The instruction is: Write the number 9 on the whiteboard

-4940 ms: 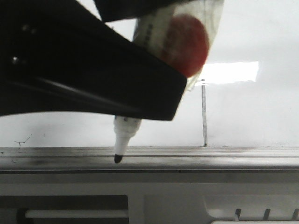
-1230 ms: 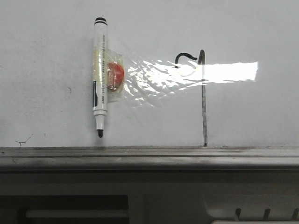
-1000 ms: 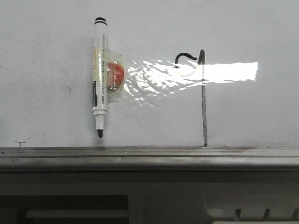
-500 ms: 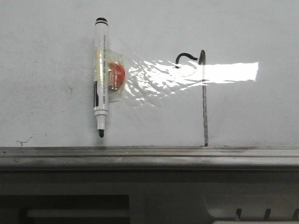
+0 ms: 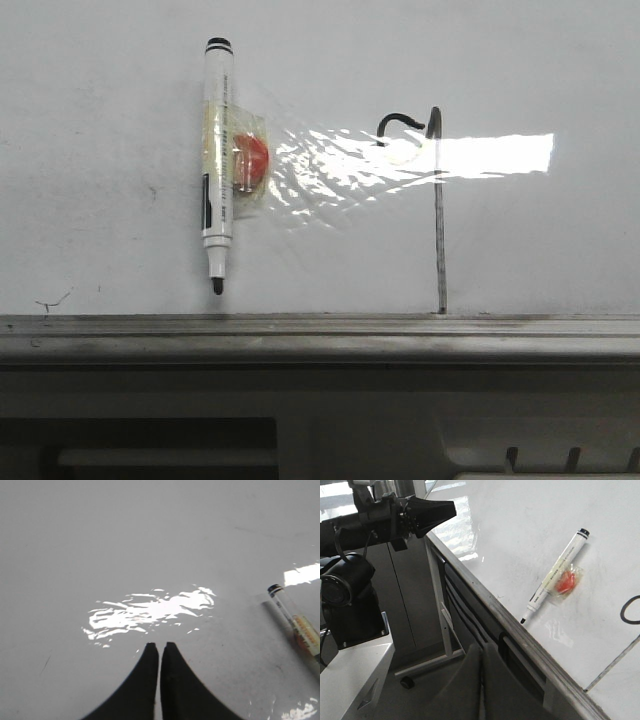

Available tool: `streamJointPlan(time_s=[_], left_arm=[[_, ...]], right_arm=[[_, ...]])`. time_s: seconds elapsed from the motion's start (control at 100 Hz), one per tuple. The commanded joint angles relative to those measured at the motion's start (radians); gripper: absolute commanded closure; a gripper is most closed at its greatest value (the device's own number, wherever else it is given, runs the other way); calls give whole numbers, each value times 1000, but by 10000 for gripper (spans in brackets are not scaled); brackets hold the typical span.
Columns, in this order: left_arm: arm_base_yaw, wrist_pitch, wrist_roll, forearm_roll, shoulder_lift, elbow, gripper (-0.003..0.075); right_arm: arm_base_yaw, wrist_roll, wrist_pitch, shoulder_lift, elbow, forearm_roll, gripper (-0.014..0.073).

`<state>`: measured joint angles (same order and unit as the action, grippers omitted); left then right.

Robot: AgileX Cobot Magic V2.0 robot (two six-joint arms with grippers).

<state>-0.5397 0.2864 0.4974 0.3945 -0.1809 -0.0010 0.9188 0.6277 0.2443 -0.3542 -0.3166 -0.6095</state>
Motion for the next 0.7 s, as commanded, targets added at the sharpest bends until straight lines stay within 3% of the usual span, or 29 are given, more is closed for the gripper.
streamJointPlan(time_s=[0.0, 0.05, 0.19, 0.43, 0.69], left_arm=[[109, -68, -234, -188, 4, 27, 738], [159, -126, -324, -225, 8, 27, 738], [249, -273, -408, -313, 63, 29, 738], [332, -523, -540, -318, 198, 29, 738], [343, -581, -543, -320, 213, 29, 738]], right_arm=[[-5, 10, -57, -6, -29, 0, 659], [-5, 10, -57, -6, -29, 0, 659], [-5, 10, -57, -6, -29, 0, 659], [-5, 10, -57, -6, -29, 0, 659], [-5, 10, -57, -6, -29, 0, 659]])
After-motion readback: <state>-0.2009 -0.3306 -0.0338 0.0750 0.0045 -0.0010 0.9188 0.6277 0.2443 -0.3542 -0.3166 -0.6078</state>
